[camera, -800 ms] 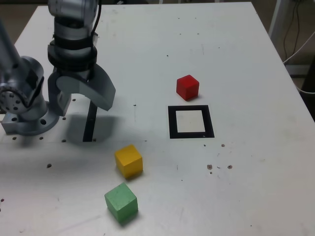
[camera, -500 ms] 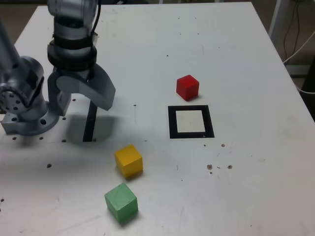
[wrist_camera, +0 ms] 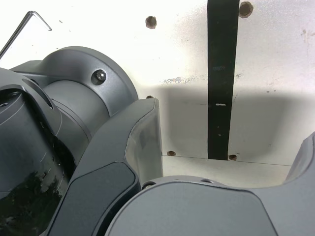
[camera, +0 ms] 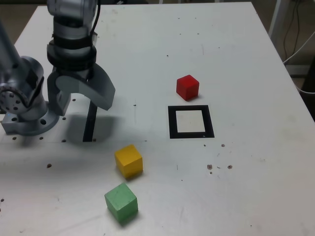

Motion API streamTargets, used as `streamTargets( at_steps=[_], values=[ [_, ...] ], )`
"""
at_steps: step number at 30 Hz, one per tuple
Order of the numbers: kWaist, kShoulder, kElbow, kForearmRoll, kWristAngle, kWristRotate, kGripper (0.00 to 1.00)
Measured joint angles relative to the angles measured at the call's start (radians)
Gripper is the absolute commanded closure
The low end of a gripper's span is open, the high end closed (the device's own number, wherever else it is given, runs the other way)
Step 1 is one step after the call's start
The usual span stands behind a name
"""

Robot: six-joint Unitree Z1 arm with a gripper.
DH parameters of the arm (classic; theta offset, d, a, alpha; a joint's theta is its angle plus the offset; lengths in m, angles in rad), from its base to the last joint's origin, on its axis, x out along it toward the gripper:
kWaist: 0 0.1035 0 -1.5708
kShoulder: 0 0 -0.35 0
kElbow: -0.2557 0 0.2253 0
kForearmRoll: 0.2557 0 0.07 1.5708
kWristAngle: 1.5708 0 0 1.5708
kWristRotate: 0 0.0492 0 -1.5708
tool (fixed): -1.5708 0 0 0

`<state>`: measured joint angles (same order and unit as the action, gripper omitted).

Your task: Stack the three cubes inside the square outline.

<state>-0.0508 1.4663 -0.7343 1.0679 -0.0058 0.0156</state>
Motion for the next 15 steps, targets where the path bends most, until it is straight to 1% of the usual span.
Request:
streamTargets(
  at_steps=[5, 10, 15],
  values=[
    [0.0, 0.036, -0.055, 0.016, 0.007, 0.0, 0.01],
    [0.0, 0.08, -0.154, 0.059, 0.023, 0.003, 0.01],
    [0.0, 0.112, -0.228, 0.099, 0.031, 0.003, 0.01]
  ],
)
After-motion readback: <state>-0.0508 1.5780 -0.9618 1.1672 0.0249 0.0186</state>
